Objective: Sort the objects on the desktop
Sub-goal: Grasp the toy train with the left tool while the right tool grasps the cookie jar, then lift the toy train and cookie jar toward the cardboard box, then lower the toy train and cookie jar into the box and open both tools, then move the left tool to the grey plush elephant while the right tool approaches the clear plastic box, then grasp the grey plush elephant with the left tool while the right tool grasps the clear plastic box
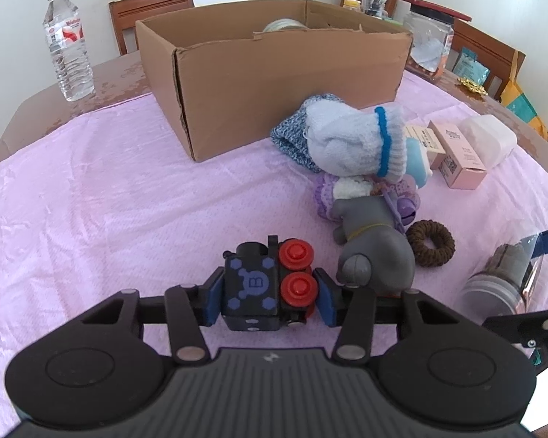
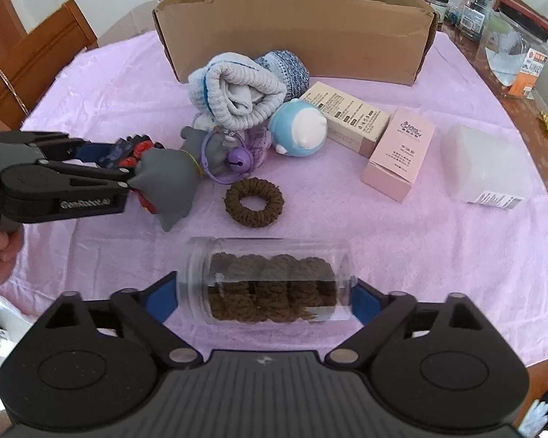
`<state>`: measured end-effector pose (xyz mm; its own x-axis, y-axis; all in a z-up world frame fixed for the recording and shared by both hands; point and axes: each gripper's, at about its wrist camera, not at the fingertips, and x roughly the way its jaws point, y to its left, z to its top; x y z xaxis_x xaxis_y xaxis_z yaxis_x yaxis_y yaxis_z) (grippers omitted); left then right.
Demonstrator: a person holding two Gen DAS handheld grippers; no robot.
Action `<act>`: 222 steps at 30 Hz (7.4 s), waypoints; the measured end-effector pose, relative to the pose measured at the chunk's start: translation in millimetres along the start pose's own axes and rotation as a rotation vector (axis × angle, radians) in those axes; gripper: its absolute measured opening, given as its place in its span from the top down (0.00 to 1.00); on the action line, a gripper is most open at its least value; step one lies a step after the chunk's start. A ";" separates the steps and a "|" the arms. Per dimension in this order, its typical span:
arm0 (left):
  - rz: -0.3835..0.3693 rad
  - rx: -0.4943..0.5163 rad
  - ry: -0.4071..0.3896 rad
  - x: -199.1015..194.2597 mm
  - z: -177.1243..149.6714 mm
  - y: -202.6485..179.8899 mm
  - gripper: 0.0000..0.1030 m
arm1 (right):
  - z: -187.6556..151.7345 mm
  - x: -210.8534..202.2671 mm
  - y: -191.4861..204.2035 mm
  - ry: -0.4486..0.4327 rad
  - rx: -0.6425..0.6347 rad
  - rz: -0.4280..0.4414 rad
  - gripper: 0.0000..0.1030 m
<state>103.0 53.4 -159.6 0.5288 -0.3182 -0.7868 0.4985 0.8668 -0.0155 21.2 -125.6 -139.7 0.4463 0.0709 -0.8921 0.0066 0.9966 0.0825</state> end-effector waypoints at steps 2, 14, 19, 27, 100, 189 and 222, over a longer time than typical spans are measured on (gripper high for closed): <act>-0.001 -0.002 0.001 0.0 0.3 0.4 0.53 | 0.9 -0.4 -0.6 0.001 -0.004 0.003 0.08; 0.029 -0.038 0.003 -7.6 7.5 7.3 0.53 | 16.1 -8.9 -9.3 -0.021 -0.048 0.010 0.08; 0.035 -0.058 0.010 -13.4 16.4 10.1 0.53 | 29.5 -13.2 -16.2 -0.037 -0.080 0.017 0.08; 0.044 -0.093 0.007 -23.0 32.6 6.4 0.53 | 56.0 -20.0 -31.4 -0.068 -0.150 0.042 0.08; 0.171 -0.164 -0.095 16.6 228.4 49.1 0.15 | 301.6 25.7 -77.9 -0.154 -0.289 0.057 0.08; 0.043 0.010 0.046 -16.0 24.6 -62.3 0.34 | 71.9 -17.5 -138.3 -0.149 -0.244 -0.022 0.00; 0.007 -0.011 0.078 -9.8 14.8 -49.6 0.60 | 74.3 18.6 -185.1 -0.077 -0.085 -0.113 0.00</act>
<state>83.2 7.8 -141.9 0.4767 -0.2814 -0.8328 0.4869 0.8733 -0.0164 94.7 -311.9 -138.5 0.5142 -0.0426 -0.8566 -0.0138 0.9982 -0.0579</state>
